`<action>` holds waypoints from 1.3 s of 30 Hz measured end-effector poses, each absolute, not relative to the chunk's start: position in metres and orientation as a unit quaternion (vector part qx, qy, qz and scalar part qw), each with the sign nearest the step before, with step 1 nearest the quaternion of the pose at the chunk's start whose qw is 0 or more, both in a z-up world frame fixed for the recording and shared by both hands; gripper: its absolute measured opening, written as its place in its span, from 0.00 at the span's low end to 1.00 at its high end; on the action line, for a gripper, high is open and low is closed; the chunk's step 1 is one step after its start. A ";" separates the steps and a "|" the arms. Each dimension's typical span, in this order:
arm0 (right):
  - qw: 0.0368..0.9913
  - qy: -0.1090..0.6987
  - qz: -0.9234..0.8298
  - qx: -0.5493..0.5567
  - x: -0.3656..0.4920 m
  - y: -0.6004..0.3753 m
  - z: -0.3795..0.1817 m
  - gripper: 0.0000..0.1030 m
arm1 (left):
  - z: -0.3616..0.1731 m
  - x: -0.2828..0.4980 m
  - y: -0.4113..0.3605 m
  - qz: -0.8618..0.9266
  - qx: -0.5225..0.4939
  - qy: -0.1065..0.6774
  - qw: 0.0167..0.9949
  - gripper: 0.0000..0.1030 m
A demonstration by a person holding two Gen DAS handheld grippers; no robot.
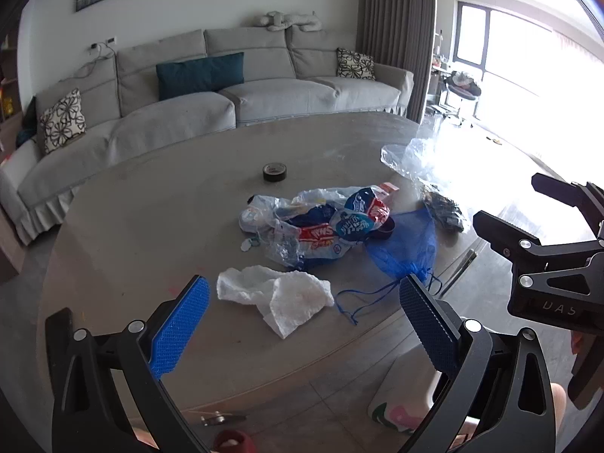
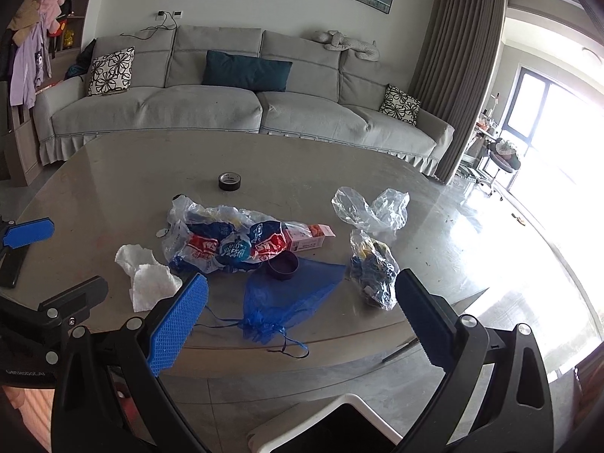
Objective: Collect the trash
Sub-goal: 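Move both tools toward the white tissue and blue mesh bag on the table, then grasp the white tissue with the left tool while the right tool grasps the blue mesh bag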
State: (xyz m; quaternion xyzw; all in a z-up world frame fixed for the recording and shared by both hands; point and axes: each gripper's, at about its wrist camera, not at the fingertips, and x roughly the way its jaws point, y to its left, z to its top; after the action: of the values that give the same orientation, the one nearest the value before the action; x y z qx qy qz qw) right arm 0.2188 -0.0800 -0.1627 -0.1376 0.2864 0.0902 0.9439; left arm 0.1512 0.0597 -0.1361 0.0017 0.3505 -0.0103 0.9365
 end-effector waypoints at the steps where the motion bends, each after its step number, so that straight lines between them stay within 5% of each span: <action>1: 0.943 0.291 0.092 -0.133 0.223 -0.080 -0.167 0.96 | -0.143 0.157 0.061 -0.007 0.003 0.356 0.934 0.96; 24: 0.930 0.326 0.093 -0.145 0.267 -0.064 -0.211 0.96 | -0.252 0.235 0.078 0.008 -0.024 0.449 0.893 0.95; 39: 0.926 0.341 0.136 -0.084 0.291 -0.061 -0.241 0.96 | -0.275 0.229 0.075 0.012 -0.005 0.416 0.909 0.92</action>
State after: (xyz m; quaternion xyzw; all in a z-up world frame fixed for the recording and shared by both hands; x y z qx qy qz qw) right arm 0.2912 -0.0608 -0.2406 -0.0840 0.3408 0.1359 0.9265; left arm 0.2293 0.0752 -0.2746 -0.0051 0.4157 0.0125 0.9094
